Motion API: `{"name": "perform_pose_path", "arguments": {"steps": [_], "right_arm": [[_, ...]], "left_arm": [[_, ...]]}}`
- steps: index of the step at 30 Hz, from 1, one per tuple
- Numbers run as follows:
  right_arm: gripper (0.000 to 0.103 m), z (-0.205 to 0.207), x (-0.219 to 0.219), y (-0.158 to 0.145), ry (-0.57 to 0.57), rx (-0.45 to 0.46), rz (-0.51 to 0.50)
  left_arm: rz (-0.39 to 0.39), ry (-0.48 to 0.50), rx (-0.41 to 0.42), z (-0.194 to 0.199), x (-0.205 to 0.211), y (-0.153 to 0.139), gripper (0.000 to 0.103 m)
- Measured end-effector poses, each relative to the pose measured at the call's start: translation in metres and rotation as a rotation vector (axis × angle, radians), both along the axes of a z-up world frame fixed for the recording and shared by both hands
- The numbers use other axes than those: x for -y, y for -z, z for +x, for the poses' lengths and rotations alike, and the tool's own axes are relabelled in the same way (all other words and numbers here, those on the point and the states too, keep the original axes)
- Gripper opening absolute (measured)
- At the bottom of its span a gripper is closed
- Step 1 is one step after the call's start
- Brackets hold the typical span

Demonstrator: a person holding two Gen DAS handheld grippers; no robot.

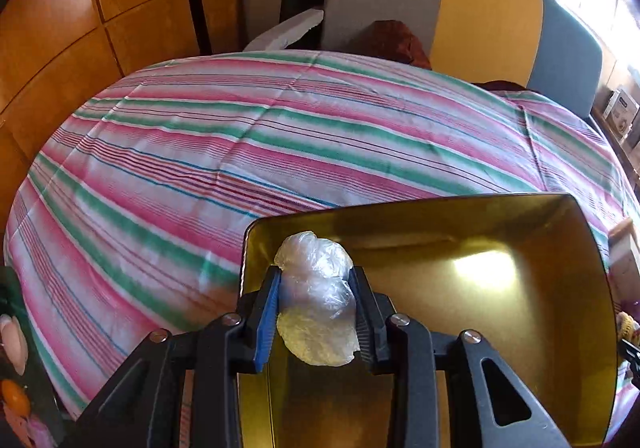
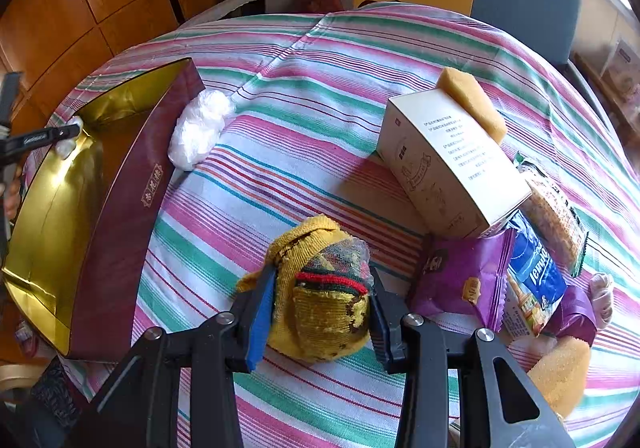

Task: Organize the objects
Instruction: 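Carry the cotton ball over the gold tray and open the left tool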

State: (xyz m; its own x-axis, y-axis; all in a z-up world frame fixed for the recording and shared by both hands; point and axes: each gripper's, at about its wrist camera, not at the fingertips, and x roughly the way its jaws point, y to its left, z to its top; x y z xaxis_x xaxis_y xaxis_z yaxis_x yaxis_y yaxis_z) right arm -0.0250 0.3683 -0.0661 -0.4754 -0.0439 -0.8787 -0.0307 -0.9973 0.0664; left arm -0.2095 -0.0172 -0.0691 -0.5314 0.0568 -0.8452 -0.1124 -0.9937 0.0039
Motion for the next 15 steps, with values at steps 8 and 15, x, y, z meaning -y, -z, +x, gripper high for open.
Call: {"name": "perform_pose_path", "arguments": {"steps": [8,15], "right_arm": [[0.043,0.0,0.0,0.0,0.001,0.0,0.001],[0.045,-0.001,-0.001,0.001,0.006,0.003,-0.008]], "left_arm": [[-0.026,0.027,-0.002,0.0,-0.007,0.004,0.044],[-0.027,0.022,-0.028,0.014,-0.003,-0.018,0.045]]}}
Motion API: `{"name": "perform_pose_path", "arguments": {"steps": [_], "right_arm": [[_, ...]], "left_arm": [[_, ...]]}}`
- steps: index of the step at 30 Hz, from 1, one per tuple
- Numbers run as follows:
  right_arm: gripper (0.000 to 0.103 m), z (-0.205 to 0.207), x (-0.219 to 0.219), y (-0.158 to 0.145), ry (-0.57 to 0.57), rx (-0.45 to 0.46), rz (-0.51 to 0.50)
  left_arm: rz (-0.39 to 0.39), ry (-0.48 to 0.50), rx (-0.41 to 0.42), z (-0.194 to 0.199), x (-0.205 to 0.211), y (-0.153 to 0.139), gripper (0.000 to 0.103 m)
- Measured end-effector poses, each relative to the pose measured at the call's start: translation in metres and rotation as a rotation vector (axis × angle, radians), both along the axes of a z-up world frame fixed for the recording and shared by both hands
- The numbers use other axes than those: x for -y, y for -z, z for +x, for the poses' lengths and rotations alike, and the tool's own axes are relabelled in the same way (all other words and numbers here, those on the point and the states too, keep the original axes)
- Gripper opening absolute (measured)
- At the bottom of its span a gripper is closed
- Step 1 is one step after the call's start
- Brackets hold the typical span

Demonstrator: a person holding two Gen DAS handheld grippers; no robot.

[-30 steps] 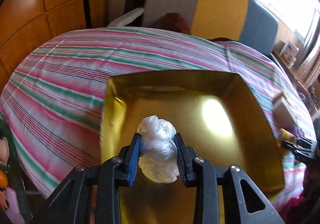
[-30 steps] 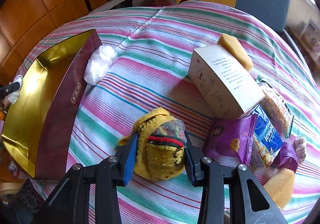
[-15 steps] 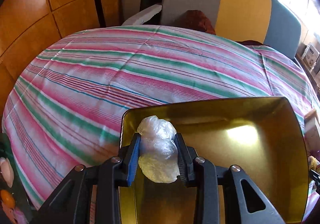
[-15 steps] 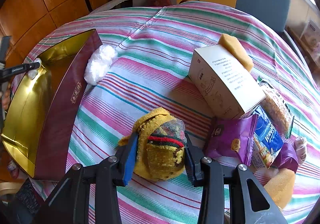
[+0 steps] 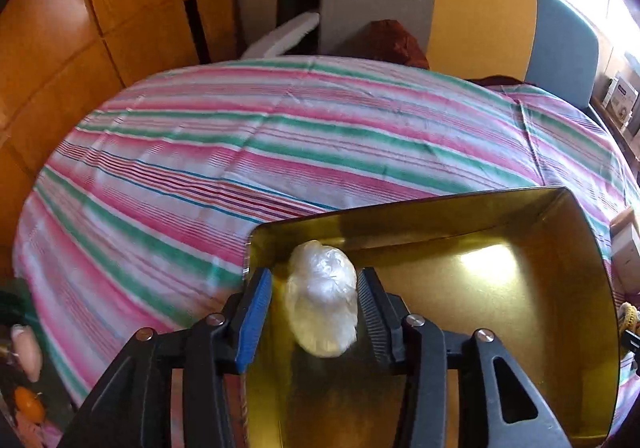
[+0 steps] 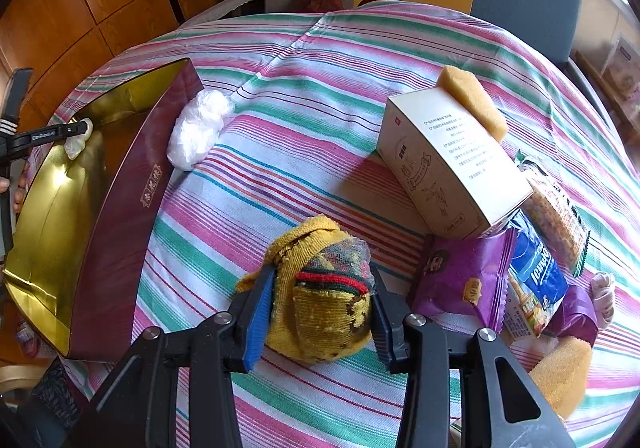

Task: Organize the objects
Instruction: 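Carry the cotton ball over the gold tray and open the left tool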

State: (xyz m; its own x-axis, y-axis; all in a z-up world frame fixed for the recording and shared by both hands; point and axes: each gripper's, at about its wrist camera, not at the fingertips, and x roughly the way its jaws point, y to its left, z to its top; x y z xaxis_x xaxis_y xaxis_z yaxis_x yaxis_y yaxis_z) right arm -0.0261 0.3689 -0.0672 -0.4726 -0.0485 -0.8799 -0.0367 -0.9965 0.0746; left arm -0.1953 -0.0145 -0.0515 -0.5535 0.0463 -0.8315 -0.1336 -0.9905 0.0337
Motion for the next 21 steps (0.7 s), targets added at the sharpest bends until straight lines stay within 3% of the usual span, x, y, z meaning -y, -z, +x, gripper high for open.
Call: {"name": "perform_pose_path", "arguments": {"steps": [12,21], "right_arm": [[0.045,0.0,0.005,0.001,-0.014,-0.012,0.034],[0.044,0.001,0.007,0.002,-0.015,-0.024,0.048]], "left_arm": [[0.06,0.046,-0.106,0.133,-0.006,-0.039,0.046],[0.043,0.083,-0.153,0.165,-0.016,-0.044,0.045]]}}
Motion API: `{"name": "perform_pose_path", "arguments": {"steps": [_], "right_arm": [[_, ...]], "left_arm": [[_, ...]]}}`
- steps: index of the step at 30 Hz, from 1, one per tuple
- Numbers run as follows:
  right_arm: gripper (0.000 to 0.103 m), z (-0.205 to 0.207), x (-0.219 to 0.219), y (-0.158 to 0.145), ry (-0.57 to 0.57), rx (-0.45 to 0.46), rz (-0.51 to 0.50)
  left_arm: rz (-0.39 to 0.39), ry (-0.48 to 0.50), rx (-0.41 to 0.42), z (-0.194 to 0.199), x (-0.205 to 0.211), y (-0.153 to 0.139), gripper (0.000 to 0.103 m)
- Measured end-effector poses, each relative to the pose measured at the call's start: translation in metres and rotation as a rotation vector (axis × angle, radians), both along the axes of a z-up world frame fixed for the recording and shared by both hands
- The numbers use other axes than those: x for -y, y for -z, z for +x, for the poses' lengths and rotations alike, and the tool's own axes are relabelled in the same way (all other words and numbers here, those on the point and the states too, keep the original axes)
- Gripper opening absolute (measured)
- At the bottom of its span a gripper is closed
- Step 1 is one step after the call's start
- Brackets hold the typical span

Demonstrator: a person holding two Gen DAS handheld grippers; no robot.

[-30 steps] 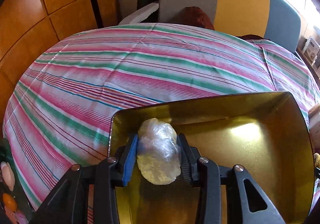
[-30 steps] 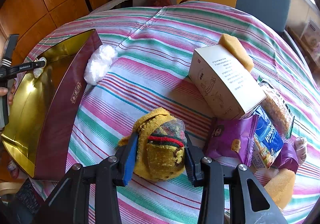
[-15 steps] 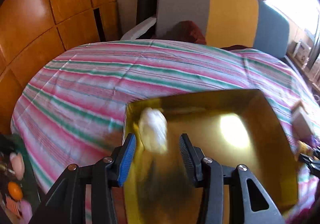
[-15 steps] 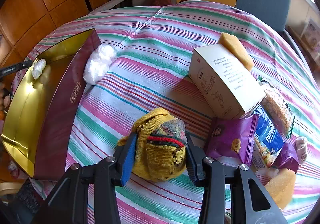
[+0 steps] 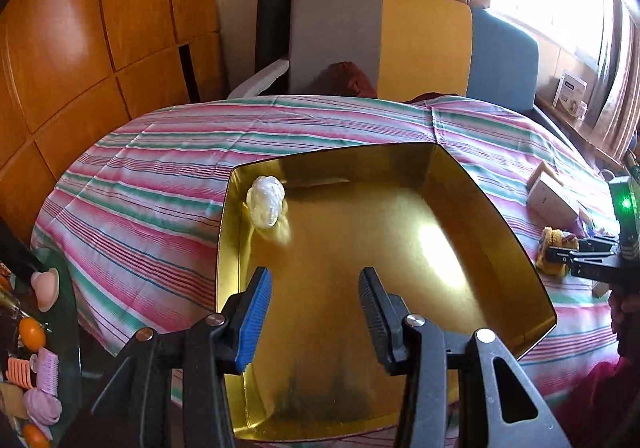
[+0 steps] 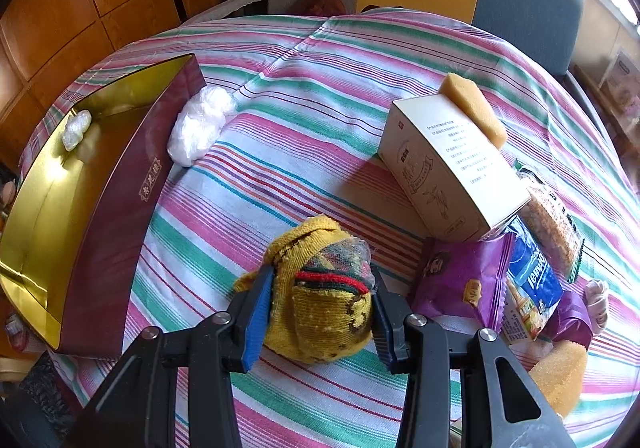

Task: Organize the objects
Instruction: 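Carry the cotton ball over the gold tray and open the left tool, then carry the yellow knitted toy into the gold tray and release it with the right tool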

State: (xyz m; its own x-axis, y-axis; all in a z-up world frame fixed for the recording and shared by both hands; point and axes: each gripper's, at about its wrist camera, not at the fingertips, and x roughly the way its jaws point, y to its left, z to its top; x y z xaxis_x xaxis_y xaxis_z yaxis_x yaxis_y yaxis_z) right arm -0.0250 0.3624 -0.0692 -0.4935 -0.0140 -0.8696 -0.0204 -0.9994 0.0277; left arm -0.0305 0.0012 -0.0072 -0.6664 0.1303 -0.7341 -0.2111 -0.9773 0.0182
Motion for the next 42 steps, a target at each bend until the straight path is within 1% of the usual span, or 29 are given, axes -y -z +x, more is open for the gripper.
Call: {"name": "perform_pose_path", "arguments": {"steps": [6,14,17,19,22,26,29,31,34,39,42], "right_arm": [[0.044,0.002,0.0,0.001,0.017,-0.01,-0.003],[0.045,0.004,-0.001,0.002,0.092,-0.018,-0.027],[0.042,0.002,0.0,-0.002,0.125,-0.005,-0.029],[0.039,0.002,0.001,-0.008,0.148,-0.004,-0.022],[0.039,0.003,0.007,-0.022,0.164,-0.03,-0.022],[0.039,0.002,0.027,-0.053,0.131,-0.098,-0.033],[0.039,-0.004,0.054,-0.076,0.06,-0.146,-0.073],[0.039,-0.01,0.075,-0.083,0.009,-0.156,-0.098],[0.039,-0.021,0.12,-0.089,-0.097,-0.158,-0.143],[0.039,-0.047,0.205,-0.069,-0.243,-0.103,-0.196],[0.039,-0.064,0.248,-0.052,-0.298,-0.054,-0.229]], "left_arm": [[0.017,-0.003,0.017,0.006,0.008,0.004,0.045],[0.02,0.009,0.023,0.015,0.02,0.011,0.045],[0.022,0.005,0.021,0.018,0.025,0.011,0.045],[0.028,0.0,0.026,0.018,0.029,0.012,0.045],[0.04,-0.009,0.035,0.018,0.034,0.014,0.045],[0.058,-0.015,0.039,0.018,0.039,0.015,0.045],[0.071,-0.023,0.048,0.016,0.044,0.016,0.045],[0.083,-0.028,0.053,0.013,0.051,0.015,0.045],[0.101,-0.072,0.038,0.006,0.07,0.008,0.045],[0.136,-0.179,0.025,-0.005,0.106,0.003,0.045],[0.155,-0.223,0.034,-0.01,0.12,0.006,0.045]]}}
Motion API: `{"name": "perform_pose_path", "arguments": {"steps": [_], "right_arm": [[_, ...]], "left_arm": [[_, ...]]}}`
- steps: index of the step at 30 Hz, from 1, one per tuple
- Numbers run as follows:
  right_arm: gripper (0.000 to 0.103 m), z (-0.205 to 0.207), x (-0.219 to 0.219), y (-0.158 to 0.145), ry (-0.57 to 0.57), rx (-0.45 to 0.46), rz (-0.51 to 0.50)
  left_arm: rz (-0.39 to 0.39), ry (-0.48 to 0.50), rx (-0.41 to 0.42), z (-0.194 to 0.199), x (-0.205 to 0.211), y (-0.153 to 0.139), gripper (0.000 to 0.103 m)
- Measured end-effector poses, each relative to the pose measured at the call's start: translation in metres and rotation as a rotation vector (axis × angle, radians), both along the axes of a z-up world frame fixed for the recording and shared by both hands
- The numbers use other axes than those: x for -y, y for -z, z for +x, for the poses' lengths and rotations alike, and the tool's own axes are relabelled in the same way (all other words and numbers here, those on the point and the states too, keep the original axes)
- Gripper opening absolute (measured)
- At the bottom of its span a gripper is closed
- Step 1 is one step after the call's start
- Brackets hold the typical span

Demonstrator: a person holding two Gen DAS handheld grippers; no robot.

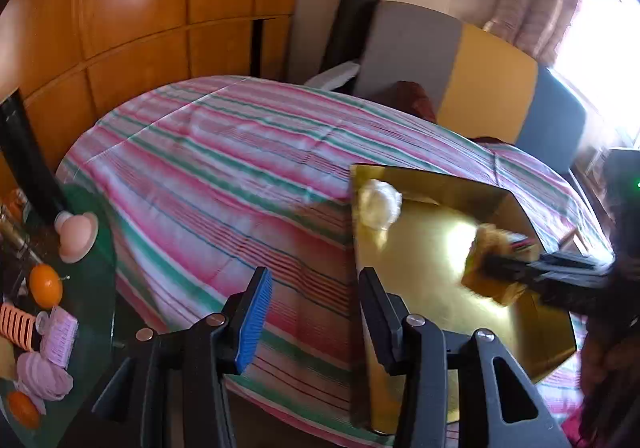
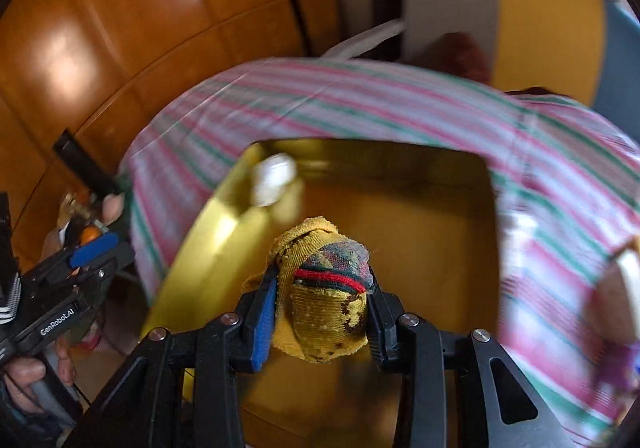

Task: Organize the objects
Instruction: 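Carry the yellow knitted toy into the gold tray and release it with the right tool, then grasp the wrapped plastic bundle with the right tool and lift it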

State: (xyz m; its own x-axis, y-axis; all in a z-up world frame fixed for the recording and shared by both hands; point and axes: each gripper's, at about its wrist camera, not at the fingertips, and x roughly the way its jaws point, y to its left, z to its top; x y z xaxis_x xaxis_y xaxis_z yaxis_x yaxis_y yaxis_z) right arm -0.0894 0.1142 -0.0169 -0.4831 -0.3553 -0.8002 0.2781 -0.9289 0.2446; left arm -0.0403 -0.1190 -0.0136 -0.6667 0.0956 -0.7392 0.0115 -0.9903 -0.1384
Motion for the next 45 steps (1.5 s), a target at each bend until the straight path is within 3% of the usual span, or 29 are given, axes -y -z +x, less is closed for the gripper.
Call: {"name": "perform_pose_path", "arguments": {"steps": [6,8,12,14,18,24,30,32,35,39,45], "right_arm": [[0.04,-0.04,0.059,0.037,-0.021,0.081,-0.003],[0.045,-0.05,0.067,0.045,-0.007,0.092,-0.003],[0.049,-0.064,0.065,0.051,0.015,0.125,-0.092],[0.058,-0.068,0.061,0.049,0.021,0.131,-0.156],[0.058,-0.061,0.051,0.037,0.033,0.103,-0.161],[0.058,-0.039,-0.011,-0.004,0.129,-0.008,-0.161],[0.055,-0.022,-0.121,-0.024,0.373,-0.063,-0.141],[0.051,-0.02,-0.164,-0.017,0.474,-0.03,-0.167],[0.046,-0.027,-0.199,0.003,0.538,0.053,-0.204],[0.042,-0.04,-0.21,0.035,0.554,0.143,-0.246],[0.04,-0.065,-0.198,0.066,0.54,0.204,-0.316]], "left_arm": [[0.027,-0.01,0.039,-0.006,0.008,0.014,0.045],[0.031,-0.006,0.051,-0.006,0.006,0.018,0.045],[0.038,0.005,0.071,-0.007,0.004,0.023,0.045],[0.037,0.011,0.074,-0.006,0.002,0.024,0.045],[0.038,0.012,0.067,-0.006,0.002,0.022,0.045],[0.023,0.029,0.067,-0.005,-0.006,0.023,0.045],[0.008,0.05,0.059,-0.004,-0.014,0.023,0.045],[0.0,0.057,0.066,-0.004,-0.018,0.026,0.045],[-0.012,0.073,0.077,-0.003,-0.025,0.03,0.045],[-0.015,0.084,0.084,-0.004,-0.032,0.032,0.045],[-0.022,0.089,0.09,-0.005,-0.035,0.032,0.045]]}}
